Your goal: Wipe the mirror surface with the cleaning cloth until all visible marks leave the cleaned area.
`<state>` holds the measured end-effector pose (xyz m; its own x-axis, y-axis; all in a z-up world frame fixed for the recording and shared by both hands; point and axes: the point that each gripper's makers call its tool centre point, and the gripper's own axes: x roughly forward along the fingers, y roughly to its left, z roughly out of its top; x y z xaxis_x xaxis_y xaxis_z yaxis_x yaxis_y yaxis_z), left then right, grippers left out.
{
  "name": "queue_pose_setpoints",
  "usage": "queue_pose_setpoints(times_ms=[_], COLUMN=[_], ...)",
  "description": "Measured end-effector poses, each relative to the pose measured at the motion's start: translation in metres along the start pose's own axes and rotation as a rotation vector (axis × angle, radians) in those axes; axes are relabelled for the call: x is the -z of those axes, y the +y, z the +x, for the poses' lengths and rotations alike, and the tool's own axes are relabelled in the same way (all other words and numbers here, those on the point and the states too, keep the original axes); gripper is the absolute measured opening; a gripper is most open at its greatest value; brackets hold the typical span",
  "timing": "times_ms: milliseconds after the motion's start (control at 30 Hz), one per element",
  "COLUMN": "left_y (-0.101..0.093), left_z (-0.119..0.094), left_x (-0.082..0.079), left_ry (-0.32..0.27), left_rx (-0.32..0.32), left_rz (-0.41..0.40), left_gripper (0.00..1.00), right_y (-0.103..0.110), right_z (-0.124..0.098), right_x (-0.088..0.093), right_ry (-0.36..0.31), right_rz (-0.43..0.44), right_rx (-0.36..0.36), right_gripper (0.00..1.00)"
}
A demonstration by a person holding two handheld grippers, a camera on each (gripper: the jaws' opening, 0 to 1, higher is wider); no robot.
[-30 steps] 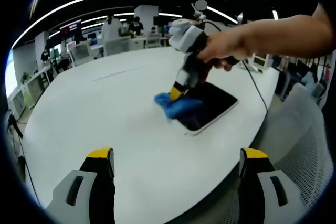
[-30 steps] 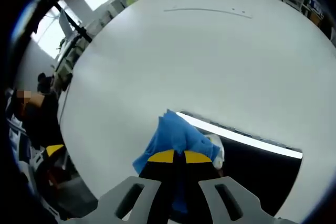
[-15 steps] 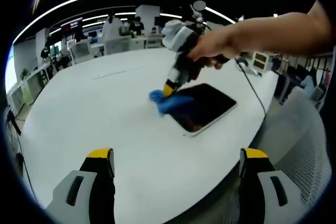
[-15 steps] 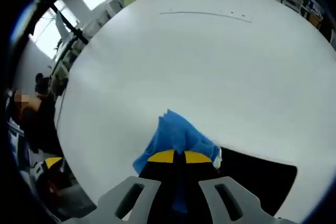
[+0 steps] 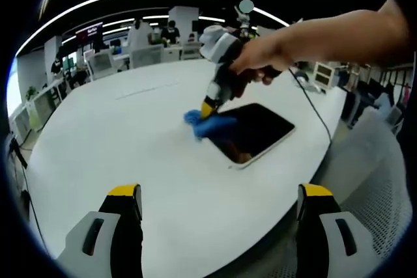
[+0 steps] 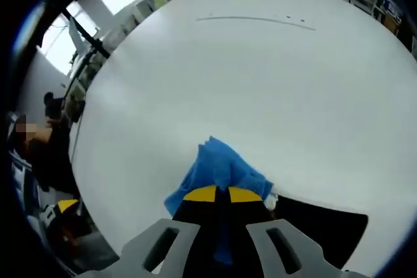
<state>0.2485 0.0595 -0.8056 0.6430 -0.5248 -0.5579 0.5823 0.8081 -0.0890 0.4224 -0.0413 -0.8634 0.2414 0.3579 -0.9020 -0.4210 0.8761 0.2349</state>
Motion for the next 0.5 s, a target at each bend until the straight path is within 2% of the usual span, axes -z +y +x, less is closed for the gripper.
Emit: queue_pose_setpoints(times_ms=[300,500], left_y=[0.001,0.001], left_z=[0.000,0.000], left_x=[0.000,0.000], left_ry=[0.001,0.001], left_rx=[-0.002,-0.006], left_rz=[0.002,0.005], left_gripper=[0.99,0.99], right_y=[0.002,-0.012], right_z=[-0.009,-0.005], right_x=[0.005,0.002], right_ry=[0.001,0.009], right_rz=[0.010,0.014], right_rx=[-0.003,0.008], right_gripper=[0.00,0.00])
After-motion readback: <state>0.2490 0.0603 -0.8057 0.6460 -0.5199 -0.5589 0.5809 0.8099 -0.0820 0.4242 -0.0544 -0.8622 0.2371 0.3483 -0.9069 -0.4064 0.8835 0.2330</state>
